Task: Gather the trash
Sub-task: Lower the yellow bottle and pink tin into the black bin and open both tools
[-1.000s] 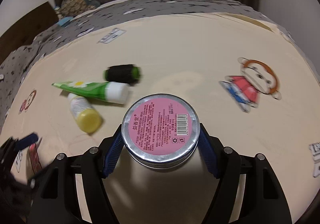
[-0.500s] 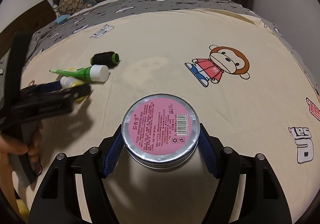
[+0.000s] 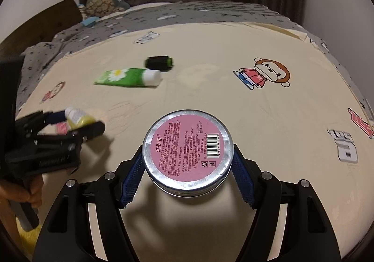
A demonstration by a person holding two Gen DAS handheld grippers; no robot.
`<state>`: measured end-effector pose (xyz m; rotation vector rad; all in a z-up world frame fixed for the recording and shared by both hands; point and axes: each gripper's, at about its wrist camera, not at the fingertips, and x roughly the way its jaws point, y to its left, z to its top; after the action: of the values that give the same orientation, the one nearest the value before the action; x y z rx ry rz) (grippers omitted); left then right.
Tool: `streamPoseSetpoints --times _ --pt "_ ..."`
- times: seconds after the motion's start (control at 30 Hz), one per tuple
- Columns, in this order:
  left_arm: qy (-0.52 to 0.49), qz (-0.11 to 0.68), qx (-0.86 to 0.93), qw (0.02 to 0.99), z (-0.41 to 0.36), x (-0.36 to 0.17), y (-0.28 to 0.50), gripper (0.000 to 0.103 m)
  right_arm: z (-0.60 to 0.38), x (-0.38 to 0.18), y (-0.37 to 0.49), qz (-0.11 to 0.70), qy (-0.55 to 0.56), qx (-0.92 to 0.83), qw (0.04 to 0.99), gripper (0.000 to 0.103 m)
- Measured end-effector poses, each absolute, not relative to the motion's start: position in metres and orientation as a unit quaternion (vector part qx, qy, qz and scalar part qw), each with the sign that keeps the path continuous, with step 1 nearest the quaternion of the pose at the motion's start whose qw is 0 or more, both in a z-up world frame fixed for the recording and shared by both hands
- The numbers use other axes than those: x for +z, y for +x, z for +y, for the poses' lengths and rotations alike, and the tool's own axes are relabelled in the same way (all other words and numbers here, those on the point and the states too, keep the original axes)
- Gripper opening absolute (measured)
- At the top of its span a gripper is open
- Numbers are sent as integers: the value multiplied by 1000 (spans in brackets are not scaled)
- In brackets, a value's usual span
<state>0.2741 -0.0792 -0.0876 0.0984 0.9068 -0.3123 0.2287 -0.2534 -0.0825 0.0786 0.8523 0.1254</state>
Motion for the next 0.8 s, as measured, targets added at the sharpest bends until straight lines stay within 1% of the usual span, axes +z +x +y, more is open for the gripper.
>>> streamPoseSetpoints --times 0.2,0.4,0.6,0.8 --pt "58 409 -153 898 -62 -79 190 79 -243 -67 164 386 26 85 918 71" --pt "57 404 -168 898 -49 -83 127 79 -234 -69 113 377 22 100 920 71" --pt "51 400 -173 899 -40 -94 77 79 -226 -91 70 390 28 107 914 71" --pt "60 417 -169 891 -37 -123 38 79 -224 -124 35 422 52 105 899 71"
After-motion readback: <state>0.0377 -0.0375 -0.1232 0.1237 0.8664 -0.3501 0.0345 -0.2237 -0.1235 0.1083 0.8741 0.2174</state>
